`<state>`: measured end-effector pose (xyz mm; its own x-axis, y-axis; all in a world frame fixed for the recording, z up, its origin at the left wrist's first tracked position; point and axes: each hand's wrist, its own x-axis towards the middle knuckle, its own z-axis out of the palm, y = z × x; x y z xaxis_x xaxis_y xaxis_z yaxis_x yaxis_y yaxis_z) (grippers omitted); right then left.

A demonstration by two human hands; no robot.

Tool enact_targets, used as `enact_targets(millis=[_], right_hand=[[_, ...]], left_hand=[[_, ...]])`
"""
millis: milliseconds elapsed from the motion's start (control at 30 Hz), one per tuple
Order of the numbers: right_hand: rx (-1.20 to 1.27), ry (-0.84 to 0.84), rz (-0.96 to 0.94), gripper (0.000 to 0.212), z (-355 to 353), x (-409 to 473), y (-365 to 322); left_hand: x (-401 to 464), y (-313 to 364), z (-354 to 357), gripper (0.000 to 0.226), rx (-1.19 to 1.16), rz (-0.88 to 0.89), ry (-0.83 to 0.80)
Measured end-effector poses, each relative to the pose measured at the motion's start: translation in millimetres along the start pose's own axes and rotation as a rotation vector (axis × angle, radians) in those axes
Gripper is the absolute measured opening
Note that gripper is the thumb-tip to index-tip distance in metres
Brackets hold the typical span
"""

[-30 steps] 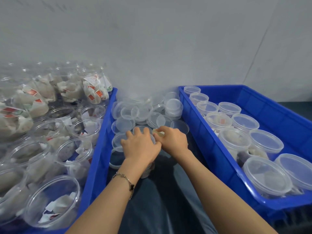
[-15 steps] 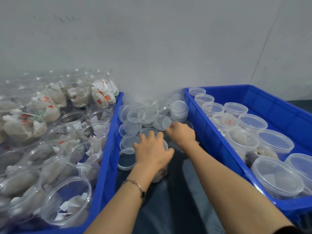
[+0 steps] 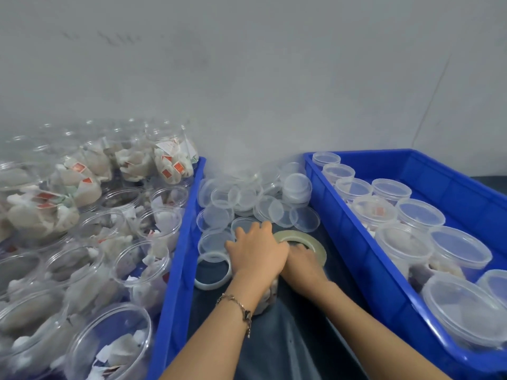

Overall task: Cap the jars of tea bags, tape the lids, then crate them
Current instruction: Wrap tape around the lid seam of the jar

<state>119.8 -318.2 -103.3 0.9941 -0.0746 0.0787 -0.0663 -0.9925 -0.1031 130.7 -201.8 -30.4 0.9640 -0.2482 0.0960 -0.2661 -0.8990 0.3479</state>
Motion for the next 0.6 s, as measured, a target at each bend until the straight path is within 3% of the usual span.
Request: enact_targets(millis=[133,233,300,367,433,600], right_hand=[[0.056,-0.052,0.025,0.044,-5,-15,5],[0.319,0.096,0.044,0.041,-19,-30,3],[0.509,0.214,0.038,0.044,-27,-42,-1],[0.662,0.251,0.034,0.05,-32,-53,-7],[0.739,0.219,0.018,0.063,-32,-59,-14],[0.827,0.113,-0.019,0.099,-32,-60,-31]], left_hand=[[-2,-2,-1,0.041,-0.21,-0.077,0.135],[-9,-4,-11,0.049,-0.786,-0.12,0.46],[-15,-12,-15,0.049,-1.046,-0.29,0.62],[-22,-22,-10,0.053,-1.115,-0.465,0.567],[-30,-30,2,0.057,-1.167,-0.54,0.384],[-47,-33,21,0.045,-1.187,-0.507,0.153]])
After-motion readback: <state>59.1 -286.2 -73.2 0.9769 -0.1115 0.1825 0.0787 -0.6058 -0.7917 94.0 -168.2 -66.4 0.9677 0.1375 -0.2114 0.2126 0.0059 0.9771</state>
